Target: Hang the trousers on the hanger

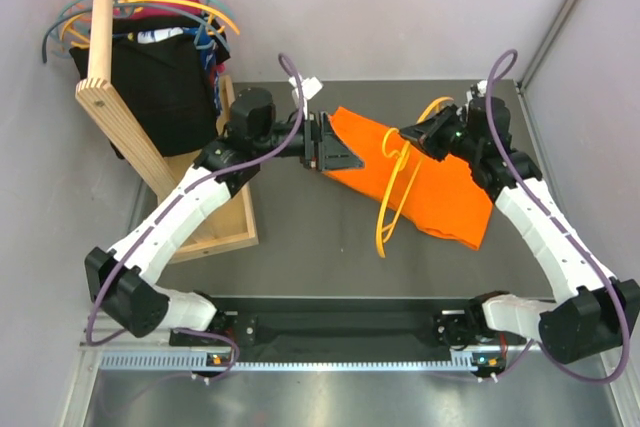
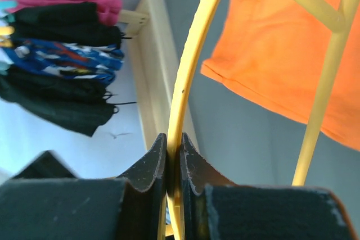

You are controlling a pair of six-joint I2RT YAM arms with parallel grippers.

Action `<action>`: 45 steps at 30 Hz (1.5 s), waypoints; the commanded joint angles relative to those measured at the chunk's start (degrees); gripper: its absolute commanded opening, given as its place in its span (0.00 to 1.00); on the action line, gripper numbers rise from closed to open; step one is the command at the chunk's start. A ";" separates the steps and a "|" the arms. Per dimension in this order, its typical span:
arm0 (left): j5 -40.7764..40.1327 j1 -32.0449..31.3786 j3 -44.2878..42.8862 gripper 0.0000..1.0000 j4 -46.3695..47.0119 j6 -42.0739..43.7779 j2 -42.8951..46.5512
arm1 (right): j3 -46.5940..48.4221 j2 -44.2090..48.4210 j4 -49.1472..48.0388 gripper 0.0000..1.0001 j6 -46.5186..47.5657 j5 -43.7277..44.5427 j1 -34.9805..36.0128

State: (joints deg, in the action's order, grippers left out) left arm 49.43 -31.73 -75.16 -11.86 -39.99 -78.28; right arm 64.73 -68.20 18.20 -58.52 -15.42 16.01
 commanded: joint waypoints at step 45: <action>-10.32 -0.80 -32.85 0.00 -7.30 11.76 -39.56 | -7.69 5.02 24.96 0.58 38.47 3.90 -27.08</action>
State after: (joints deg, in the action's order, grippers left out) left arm 37.26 -33.78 -103.57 -23.16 -31.05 -116.25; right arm 58.59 -63.26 42.96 -27.53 -15.84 -8.71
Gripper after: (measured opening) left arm 0.097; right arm 0.600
